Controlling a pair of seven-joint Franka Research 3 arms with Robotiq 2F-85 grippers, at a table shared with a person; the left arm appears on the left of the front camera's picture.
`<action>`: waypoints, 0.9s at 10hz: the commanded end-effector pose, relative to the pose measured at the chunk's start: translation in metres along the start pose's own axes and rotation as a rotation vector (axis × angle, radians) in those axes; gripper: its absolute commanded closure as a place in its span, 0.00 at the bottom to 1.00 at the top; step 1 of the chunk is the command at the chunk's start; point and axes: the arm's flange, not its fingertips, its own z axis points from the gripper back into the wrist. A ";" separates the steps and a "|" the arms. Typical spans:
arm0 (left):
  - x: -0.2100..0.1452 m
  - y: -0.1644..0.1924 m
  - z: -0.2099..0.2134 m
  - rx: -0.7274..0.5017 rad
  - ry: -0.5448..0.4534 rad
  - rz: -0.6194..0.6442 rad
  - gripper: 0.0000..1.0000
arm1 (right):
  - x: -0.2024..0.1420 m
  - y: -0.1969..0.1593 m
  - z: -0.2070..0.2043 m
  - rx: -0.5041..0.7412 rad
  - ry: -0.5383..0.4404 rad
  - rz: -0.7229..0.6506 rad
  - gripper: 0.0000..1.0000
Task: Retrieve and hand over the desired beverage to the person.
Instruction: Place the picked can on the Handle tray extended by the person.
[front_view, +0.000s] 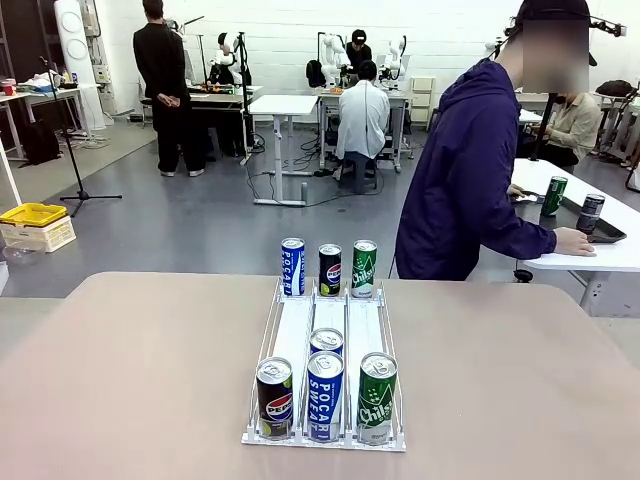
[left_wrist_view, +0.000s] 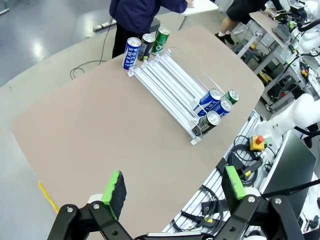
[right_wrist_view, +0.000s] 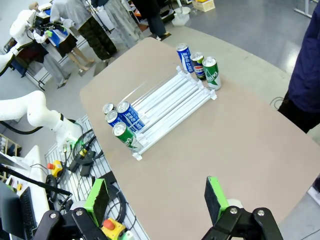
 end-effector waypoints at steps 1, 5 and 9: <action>-0.002 0.001 -0.001 -0.015 -0.015 -0.026 0.00 | 0.002 -0.001 -0.001 0.018 -0.032 0.013 0.00; -0.002 0.001 -0.001 -0.015 -0.015 -0.026 0.00 | 0.002 -0.001 -0.001 0.018 -0.032 0.013 0.00; -0.002 0.001 -0.001 -0.015 -0.015 -0.026 0.00 | 0.002 -0.001 -0.001 0.018 -0.032 0.013 0.00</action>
